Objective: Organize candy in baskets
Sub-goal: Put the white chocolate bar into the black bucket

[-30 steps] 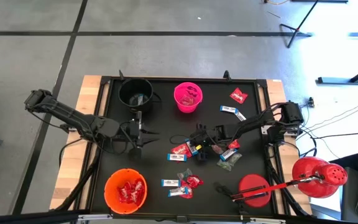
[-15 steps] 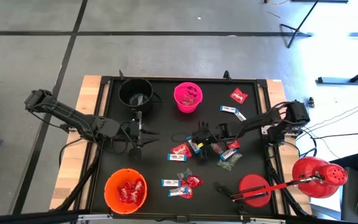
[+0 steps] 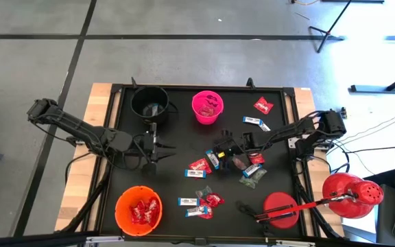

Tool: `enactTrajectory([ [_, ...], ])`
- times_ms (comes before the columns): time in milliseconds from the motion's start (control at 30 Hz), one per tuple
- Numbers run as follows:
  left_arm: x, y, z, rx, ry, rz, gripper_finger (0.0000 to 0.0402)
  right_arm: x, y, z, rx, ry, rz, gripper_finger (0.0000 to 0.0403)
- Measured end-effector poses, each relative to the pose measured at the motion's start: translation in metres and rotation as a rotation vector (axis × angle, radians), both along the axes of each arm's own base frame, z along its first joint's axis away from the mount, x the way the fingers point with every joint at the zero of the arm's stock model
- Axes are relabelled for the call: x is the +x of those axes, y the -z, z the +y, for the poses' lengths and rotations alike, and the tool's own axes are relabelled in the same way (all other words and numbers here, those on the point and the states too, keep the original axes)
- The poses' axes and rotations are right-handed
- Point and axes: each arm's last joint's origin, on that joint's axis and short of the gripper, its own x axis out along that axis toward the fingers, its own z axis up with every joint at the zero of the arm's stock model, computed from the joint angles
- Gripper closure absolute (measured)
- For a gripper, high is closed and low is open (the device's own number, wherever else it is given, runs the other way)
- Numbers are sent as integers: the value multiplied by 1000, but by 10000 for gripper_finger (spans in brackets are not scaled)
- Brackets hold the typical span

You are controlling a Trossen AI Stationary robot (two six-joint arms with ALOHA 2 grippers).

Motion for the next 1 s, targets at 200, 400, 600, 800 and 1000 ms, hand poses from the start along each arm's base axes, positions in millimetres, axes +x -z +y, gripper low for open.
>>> enactTrajectory([
  [200,2,3,-1,-12,-3,11,311,6,11,-5,50,85,5,261],
  [400,6,8,-2,-16,-5,38,311,10,32,-4,72,91,55,189],
  [600,9,13,-3,-21,-8,57,311,12,37,-4,79,114,60,179],
  [800,9,13,-3,-24,-9,56,312,11,36,-4,54,86,61,263],
  [1000,9,13,-3,-25,-9,56,312,10,34,-5,33,70,61,386],
])
